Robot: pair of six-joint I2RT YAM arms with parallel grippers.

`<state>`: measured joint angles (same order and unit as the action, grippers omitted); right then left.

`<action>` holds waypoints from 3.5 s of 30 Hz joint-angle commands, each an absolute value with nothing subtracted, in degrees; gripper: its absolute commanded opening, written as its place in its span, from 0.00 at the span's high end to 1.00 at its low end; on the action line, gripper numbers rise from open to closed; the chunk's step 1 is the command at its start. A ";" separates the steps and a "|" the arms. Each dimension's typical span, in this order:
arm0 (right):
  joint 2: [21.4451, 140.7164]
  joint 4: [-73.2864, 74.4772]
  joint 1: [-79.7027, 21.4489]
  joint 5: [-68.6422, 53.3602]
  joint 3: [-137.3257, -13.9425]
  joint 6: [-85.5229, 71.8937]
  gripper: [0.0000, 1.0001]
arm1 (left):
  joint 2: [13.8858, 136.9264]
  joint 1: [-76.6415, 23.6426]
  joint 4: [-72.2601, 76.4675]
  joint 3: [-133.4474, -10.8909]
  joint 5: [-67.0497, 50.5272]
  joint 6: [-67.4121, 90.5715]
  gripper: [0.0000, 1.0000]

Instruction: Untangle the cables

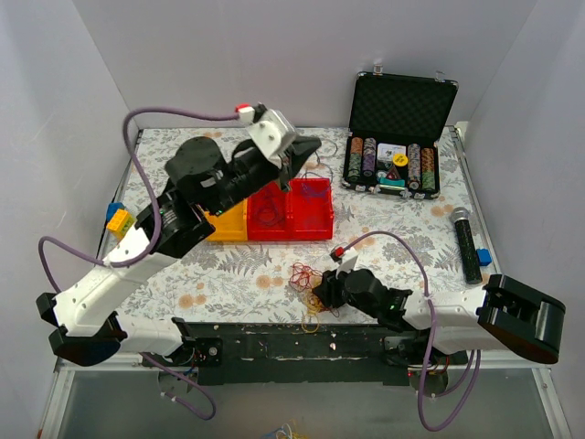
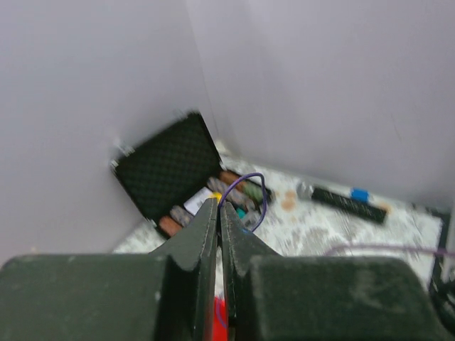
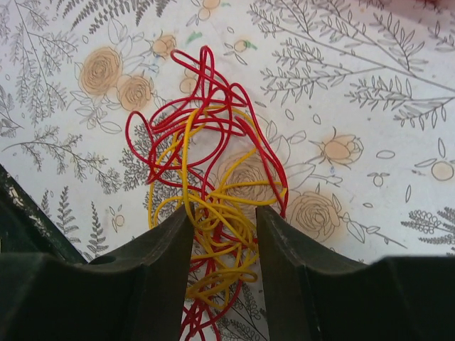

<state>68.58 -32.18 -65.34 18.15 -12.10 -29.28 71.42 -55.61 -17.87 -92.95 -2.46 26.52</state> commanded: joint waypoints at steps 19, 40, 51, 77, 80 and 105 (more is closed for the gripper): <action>60.47 -27.69 -65.74 17.49 -9.05 -33.49 0.50 | 63.28 -45.10 6.95 -72.18 15.21 25.21 1.00; 55.72 -22.68 -65.74 19.51 -8.79 -33.66 0.49 | 69.61 -30.59 14.32 -56.16 3.52 27.16 1.00; 55.28 -22.33 -65.74 19.86 -8.88 -33.84 0.50 | 73.74 -30.06 13.98 -53.88 1.76 25.49 1.00; 53.00 -22.06 -65.83 19.60 -10.20 -33.75 0.49 | 93.78 -33.05 3.17 -60.03 8.00 22.58 0.78; 51.95 -21.19 -65.74 19.95 -10.63 -33.31 0.49 | 93.34 -33.05 0.80 -60.73 7.56 23.03 0.44; 38.85 -11.60 -65.74 23.29 -11.08 -31.99 0.49 | 75.49 -49.66 -11.87 -44.74 -21.10 -5.69 0.38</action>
<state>40.71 -12.43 -65.65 21.80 -8.84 -32.60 72.77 -50.09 -10.44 -44.97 -19.62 5.32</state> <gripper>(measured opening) 0.514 0.689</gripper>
